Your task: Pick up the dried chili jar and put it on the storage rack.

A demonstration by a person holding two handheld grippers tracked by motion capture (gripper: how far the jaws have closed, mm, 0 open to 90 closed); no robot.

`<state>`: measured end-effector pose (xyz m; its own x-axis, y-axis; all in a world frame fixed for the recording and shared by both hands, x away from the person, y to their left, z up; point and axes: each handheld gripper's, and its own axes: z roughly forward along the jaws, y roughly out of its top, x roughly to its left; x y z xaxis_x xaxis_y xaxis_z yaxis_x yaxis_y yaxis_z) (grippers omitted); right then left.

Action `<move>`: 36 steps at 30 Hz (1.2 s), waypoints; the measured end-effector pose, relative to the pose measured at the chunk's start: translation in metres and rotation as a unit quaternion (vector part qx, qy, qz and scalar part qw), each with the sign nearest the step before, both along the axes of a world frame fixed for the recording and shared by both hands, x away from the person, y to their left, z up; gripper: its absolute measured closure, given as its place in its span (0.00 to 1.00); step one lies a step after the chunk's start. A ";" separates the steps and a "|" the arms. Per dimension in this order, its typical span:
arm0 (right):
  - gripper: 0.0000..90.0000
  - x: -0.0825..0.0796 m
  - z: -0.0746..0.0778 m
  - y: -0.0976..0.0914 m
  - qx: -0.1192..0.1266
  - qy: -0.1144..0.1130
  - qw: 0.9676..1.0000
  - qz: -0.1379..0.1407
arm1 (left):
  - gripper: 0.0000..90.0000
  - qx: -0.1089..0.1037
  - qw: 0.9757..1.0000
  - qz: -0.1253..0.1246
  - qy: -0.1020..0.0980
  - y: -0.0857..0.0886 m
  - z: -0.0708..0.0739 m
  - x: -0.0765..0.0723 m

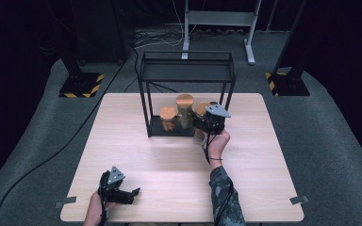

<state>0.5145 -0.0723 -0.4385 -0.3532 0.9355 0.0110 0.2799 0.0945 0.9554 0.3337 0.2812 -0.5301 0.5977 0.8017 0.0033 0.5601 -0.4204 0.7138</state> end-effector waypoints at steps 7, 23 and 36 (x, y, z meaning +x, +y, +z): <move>0.27 0.006 -0.002 0.004 0.000 -0.004 1.000 -0.007 | 0.01 0.001 1.000 -0.001 -0.001 0.000 0.000 0.000; 0.27 0.009 -0.004 0.004 0.002 -0.012 1.000 -0.003 | 0.01 0.001 1.000 -0.002 0.000 0.000 0.000 0.000; 0.08 0.004 -0.002 0.007 0.003 0.014 1.000 0.010 | 0.01 0.002 1.000 -0.002 -0.001 0.000 0.000 0.000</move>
